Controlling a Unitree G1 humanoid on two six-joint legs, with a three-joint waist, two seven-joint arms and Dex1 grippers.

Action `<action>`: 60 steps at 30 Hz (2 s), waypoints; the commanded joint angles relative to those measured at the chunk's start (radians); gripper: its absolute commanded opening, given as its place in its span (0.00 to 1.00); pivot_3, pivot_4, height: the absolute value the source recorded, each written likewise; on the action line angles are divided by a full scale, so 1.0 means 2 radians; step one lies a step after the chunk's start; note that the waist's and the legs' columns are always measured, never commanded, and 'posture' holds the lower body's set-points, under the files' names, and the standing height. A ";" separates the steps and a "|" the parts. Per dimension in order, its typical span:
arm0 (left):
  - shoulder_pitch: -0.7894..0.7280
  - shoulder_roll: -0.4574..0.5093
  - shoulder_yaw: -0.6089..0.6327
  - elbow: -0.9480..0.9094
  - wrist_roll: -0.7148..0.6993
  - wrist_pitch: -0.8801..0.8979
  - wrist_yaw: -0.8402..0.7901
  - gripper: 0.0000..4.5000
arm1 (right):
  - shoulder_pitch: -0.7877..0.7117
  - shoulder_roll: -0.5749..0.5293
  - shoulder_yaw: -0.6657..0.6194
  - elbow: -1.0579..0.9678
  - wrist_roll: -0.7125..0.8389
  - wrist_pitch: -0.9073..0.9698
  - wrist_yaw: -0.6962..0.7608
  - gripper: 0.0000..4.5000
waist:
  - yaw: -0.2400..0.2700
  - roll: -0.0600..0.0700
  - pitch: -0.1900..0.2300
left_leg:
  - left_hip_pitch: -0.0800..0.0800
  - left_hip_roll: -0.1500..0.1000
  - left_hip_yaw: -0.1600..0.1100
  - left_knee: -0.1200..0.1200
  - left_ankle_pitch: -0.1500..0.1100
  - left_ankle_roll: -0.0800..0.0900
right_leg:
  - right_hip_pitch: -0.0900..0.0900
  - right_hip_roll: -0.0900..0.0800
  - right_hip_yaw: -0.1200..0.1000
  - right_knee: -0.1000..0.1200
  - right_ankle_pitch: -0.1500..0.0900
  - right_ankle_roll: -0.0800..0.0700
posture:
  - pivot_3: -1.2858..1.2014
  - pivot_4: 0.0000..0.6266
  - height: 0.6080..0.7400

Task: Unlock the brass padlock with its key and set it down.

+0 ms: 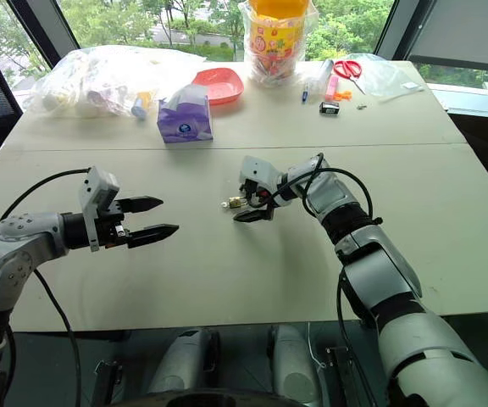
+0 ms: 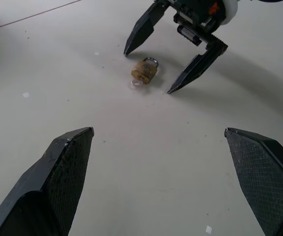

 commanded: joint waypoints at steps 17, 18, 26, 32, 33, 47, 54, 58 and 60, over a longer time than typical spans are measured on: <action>-0.138 -0.072 -0.018 0.158 -0.035 0.002 -0.058 1.00 | 0.115 -0.079 -0.076 -0.256 -0.065 -0.142 -0.125 0.15 | 0.005 0.000 0.000 | -0.001 -0.002 -0.001 0.001 0.001 -0.001 | 0.001 -0.001 0.000 -0.001 0.001 0.002 | 0.52 0.24 1.00; -0.157 -0.079 -0.019 0.181 -0.041 0.008 -0.070 1.00 | 0.127 -0.084 -0.080 -0.282 -0.066 -0.135 -0.131 0.15 | 0.004 0.000 0.000 | -0.001 -0.002 0.000 0.001 0.001 -0.001 | 0.001 -0.001 0.000 -0.001 0.001 0.002 | 0.52 0.24 1.00; -0.268 -0.119 -0.069 0.322 0.006 -0.023 -0.147 1.00 | 0.179 -0.088 -0.089 -0.399 -0.072 -0.068 -0.156 0.15 | 0.000 0.000 0.000 | 0.000 -0.001 -0.001 0.001 0.001 -0.001 | 0.001 0.000 0.000 0.000 0.001 0.002 | 0.52 0.24 1.00; -0.310 -0.147 -0.094 0.403 0.054 -0.077 -0.178 1.00 | 0.185 -0.089 -0.088 -0.425 -0.079 -0.045 -0.170 0.15 | 0.004 0.000 0.000 | -0.001 -0.001 -0.001 0.001 0.001 -0.001 | 0.001 0.000 0.000 0.000 0.001 0.002 | 0.52 0.24 1.00; -0.316 -0.152 -0.095 0.419 0.060 -0.086 -0.180 1.00 | 0.186 -0.089 -0.089 -0.430 -0.079 -0.042 -0.171 0.15 | 0.004 0.000 0.000 | -0.001 -0.001 -0.001 0.001 0.001 -0.001 | 0.001 -0.001 0.000 0.000 0.001 0.002 | 0.52 0.24 1.00; -0.363 -0.199 -0.073 0.522 0.089 -0.133 -0.201 0.48 | 0.184 -0.091 -0.086 -0.452 -0.077 -0.023 -0.171 0.15 | 0.003 0.000 0.000 | -0.001 -0.001 -0.001 0.001 0.001 -0.001 | 0.001 -0.001 0.000 -0.001 0.001 0.002 | 0.52 0.24 1.00; -0.361 -0.203 -0.076 0.522 0.101 -0.137 -0.211 0.40 | 0.182 -0.088 -0.085 -0.453 -0.076 -0.022 -0.172 0.15 | 0.003 0.000 0.000 | -0.001 -0.001 -0.001 0.001 0.001 -0.001 | 0.001 -0.001 0.000 -0.001 0.001 0.002 | 0.52 0.24 1.00; -0.361 -0.203 -0.076 0.522 0.106 -0.137 -0.216 0.40 | 0.181 -0.086 -0.084 -0.454 -0.076 -0.021 -0.172 0.15 | 0.003 0.000 0.000 | -0.001 -0.001 -0.001 0.001 0.001 -0.001 | 0.001 -0.001 0.000 -0.001 0.001 0.002 | 0.52 0.24 1.00; -0.361 -0.204 -0.076 0.521 0.108 -0.139 -0.218 0.40 | 0.181 -0.084 -0.083 -0.455 -0.077 -0.021 -0.173 0.15 | 0.003 0.000 0.000 | -0.001 -0.001 -0.001 0.001 0.001 -0.001 | 0.001 -0.001 0.000 -0.001 0.001 0.002 | 0.52 0.24 1.00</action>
